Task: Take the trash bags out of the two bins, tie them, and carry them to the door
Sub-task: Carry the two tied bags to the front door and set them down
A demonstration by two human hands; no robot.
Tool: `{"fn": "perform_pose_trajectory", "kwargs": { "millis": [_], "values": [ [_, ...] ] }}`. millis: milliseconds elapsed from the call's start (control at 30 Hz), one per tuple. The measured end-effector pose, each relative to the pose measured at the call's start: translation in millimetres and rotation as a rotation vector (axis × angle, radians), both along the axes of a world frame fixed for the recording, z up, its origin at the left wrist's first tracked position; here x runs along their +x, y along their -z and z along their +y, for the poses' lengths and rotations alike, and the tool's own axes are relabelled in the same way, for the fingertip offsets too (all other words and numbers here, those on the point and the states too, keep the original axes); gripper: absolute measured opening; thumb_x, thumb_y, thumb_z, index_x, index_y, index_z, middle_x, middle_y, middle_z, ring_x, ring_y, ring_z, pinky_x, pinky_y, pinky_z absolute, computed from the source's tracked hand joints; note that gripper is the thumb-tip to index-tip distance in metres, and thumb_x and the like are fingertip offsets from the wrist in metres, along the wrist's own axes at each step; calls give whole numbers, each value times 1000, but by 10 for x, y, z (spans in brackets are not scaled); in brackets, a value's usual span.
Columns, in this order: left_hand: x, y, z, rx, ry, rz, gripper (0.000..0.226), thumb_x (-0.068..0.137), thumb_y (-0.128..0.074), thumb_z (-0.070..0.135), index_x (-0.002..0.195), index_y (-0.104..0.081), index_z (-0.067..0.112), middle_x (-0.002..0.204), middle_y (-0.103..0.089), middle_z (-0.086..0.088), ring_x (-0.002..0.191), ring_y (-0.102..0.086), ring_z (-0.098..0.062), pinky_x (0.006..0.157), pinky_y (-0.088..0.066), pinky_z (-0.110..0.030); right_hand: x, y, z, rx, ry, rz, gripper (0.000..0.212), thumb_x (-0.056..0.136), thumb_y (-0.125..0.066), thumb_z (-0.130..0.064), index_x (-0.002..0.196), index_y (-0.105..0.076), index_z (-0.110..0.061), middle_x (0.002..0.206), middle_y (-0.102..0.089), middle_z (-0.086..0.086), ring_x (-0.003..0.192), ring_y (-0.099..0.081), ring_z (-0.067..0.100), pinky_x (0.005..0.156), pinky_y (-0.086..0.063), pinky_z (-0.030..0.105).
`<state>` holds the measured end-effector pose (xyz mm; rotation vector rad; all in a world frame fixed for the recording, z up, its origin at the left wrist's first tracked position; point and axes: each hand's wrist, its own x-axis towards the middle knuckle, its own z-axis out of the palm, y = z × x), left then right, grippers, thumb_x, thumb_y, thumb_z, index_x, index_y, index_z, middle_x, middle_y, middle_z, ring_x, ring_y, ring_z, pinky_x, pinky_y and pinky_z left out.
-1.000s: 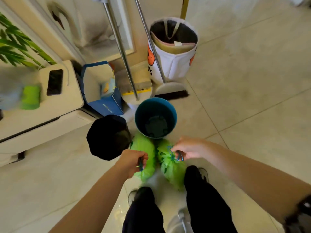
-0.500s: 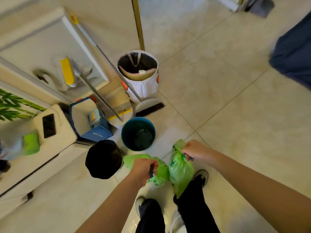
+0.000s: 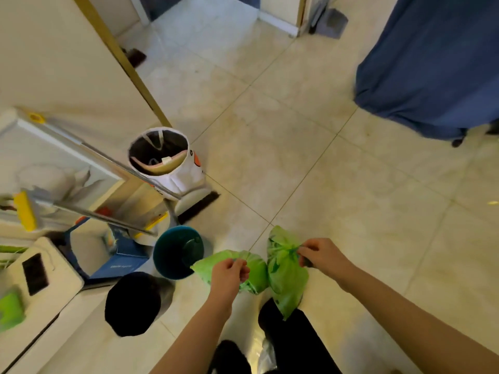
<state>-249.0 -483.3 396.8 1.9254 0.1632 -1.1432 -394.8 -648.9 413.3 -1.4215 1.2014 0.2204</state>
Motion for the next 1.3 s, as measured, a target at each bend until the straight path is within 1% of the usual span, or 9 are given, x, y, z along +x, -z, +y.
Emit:
{"fn": "perform_pose_trajectory", "kwargs": {
  "millis": [167,367,600,700,800,867,933,1167,1300],
  "values": [
    [-254,-242,-646,-61,75,-154,21,95,-52,10,80,-67,9,73,-67,-9,69,-62,-21,70,-51,-31,-379,-251,-400,-99,285,-174,21,91,-59,-15,79,-69,0,81,-70,18,80,-68,28,86,-55,37],
    [-369,-432,-1444,-127,243,-250,24,96,-52,18,80,-70,18,74,-72,-4,76,-69,-20,85,-55,-45,-665,-425,-853,-113,537,-256,17,91,-59,-17,84,-71,-6,83,-72,12,87,-68,27,91,-54,42],
    [-514,-681,-2373,-222,461,-362,33,91,-60,19,65,-70,36,67,-74,5,72,-72,-15,83,-56,-46,-977,-622,-1414,-208,819,-244,13,88,-63,-19,83,-72,-11,73,-68,8,81,-67,29,88,-54,47],
    [-523,-742,-2829,-278,662,-413,34,90,-62,23,63,-70,40,66,-74,10,71,-71,-9,81,-57,-43,-1114,-706,-1652,-272,999,-227,9,87,-64,-18,87,-71,-12,74,-67,5,75,-66,19,87,-55,43],
    [-510,-803,-3329,-331,834,-458,24,90,-62,24,71,-75,26,67,-74,10,68,-70,-3,79,-58,-38,-1277,-773,-1842,-323,1141,-215,7,87,-64,-13,89,-70,-10,74,-67,3,62,-64,1,83,-54,37],
    [-547,-837,-3647,-364,903,-427,22,90,-63,23,73,-77,21,67,-75,9,69,-71,-6,80,-58,-37,-1388,-817,-1945,-364,1211,-192,7,87,-63,-12,86,-70,-12,73,-66,2,59,-62,-3,76,-52,30],
    [-638,-877,-3930,-400,972,-393,21,89,-64,21,73,-77,19,67,-75,7,70,-72,-8,80,-58,-36,-1508,-849,-2044,-420,1292,-155,10,89,-61,-14,83,-69,-17,72,-65,2,58,-62,-4,71,-48,24],
    [-1274,-981,-4718,-517,1145,-309,22,90,-62,15,73,-76,10,64,-73,-2,61,-70,-10,60,-53,-16,-2200,-926,-2297,-517,1580,-143,14,91,-58,-17,89,-71,-11,68,-63,1,58,-60,-3,69,-49,22],
    [-1846,-944,-4986,-530,1293,-262,25,92,-59,14,75,-75,6,67,-74,-4,62,-68,-10,64,-54,-19,-2666,-928,-2335,-530,1686,-176,18,91,-56,-14,82,-71,-15,68,-64,3,62,-61,4,69,-50,21]
  ]
}}
